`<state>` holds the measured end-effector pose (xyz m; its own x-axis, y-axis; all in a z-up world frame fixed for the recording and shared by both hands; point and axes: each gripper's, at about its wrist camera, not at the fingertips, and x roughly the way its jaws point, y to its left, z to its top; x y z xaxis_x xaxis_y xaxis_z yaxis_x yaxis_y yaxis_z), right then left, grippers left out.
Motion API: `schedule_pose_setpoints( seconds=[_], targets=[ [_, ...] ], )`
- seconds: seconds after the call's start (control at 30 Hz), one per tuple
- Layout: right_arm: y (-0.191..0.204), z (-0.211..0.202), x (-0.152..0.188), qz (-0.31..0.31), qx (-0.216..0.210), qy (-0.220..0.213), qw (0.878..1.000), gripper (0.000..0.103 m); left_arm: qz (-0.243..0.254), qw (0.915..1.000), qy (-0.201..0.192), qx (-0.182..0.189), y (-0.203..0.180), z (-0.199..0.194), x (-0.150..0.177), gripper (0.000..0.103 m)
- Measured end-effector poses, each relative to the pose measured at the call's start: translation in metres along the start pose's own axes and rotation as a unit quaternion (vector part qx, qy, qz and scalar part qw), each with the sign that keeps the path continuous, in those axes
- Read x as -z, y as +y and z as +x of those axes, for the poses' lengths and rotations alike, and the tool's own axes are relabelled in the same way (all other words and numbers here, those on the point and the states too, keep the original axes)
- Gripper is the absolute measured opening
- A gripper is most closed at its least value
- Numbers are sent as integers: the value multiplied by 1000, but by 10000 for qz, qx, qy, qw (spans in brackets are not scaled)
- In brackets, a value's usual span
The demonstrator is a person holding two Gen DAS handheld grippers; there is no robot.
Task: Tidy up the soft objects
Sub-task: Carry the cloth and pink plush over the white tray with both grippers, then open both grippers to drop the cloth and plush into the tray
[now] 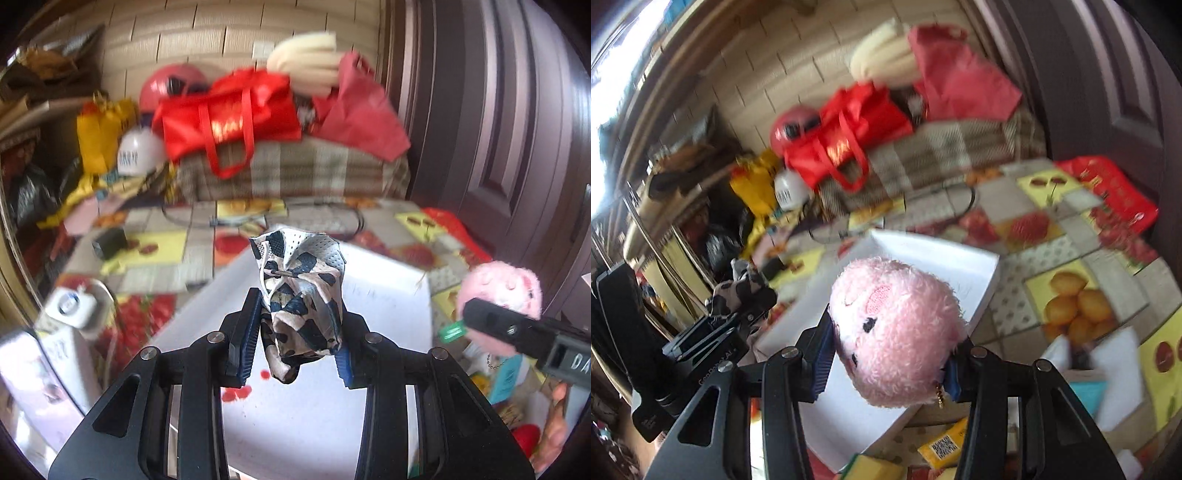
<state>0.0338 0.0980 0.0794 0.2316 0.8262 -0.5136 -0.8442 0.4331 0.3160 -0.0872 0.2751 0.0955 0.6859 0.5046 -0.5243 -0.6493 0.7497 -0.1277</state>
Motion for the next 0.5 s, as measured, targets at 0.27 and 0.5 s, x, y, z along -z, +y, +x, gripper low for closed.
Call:
schedule_pose_setpoints(
  seconds=[0.27, 0.5],
  targets=[
    [-2, 75, 21, 94, 321, 666, 9972, 50, -431, 9979, 482, -30, 26, 37, 26, 35],
    [-7, 72, 26, 176, 99, 590, 9981, 94, -585, 9978, 4, -325, 37, 23, 23, 103]
  ],
)
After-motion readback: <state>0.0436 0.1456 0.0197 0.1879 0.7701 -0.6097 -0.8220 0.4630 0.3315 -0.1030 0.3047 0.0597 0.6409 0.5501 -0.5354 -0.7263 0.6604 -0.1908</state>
